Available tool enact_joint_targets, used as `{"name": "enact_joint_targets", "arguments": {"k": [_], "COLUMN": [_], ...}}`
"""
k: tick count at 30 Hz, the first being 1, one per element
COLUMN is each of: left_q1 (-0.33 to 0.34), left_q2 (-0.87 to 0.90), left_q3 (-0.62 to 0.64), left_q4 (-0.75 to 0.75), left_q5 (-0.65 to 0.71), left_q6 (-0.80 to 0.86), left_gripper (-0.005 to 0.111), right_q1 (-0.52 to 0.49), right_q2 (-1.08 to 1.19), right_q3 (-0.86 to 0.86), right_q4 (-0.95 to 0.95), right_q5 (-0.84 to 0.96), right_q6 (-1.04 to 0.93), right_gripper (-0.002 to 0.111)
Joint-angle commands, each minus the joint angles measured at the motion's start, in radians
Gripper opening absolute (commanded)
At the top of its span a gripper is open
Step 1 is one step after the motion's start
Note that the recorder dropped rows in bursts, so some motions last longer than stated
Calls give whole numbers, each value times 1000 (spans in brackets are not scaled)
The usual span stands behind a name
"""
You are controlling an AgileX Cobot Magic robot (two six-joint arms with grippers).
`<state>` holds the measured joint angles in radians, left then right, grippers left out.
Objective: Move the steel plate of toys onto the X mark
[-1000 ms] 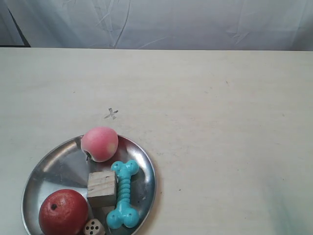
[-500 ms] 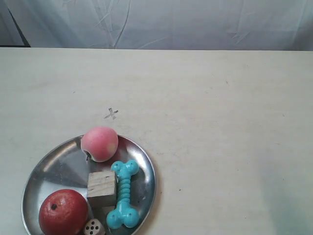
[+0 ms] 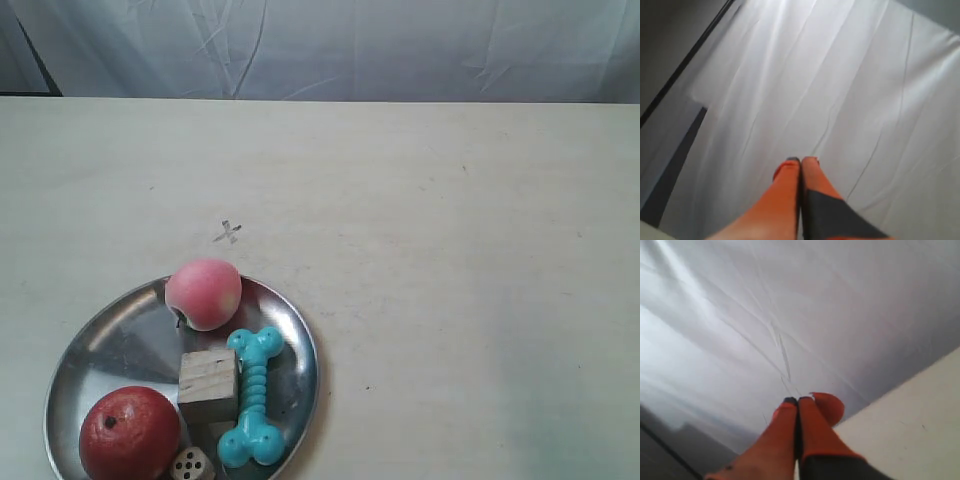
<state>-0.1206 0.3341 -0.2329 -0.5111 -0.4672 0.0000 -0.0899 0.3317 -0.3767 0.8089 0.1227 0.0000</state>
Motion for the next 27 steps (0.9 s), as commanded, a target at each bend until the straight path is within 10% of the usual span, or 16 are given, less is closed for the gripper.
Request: {"name": "enact_joint_targets", "arguments": {"k": [1,12,27], "left_q1": [0,0,0], "left_q2": [285,917,1008], "left_q3": [-204,-627,-591], "left_q4": [148,435,344], "left_q5": [177,1132,1153], "left_q6": [10,0,0], "left_gripper": [0,0,0], "right_q1": [-6,81,496], "right_q2": [285,862,1167], "right_q3": [-261,-505,-496], "right_q4": [-229,-330,-148], "right_q5": [376,726,443], "right_q6": [-7,-79,-189], "right_gripper": [-1,-1,-1]}}
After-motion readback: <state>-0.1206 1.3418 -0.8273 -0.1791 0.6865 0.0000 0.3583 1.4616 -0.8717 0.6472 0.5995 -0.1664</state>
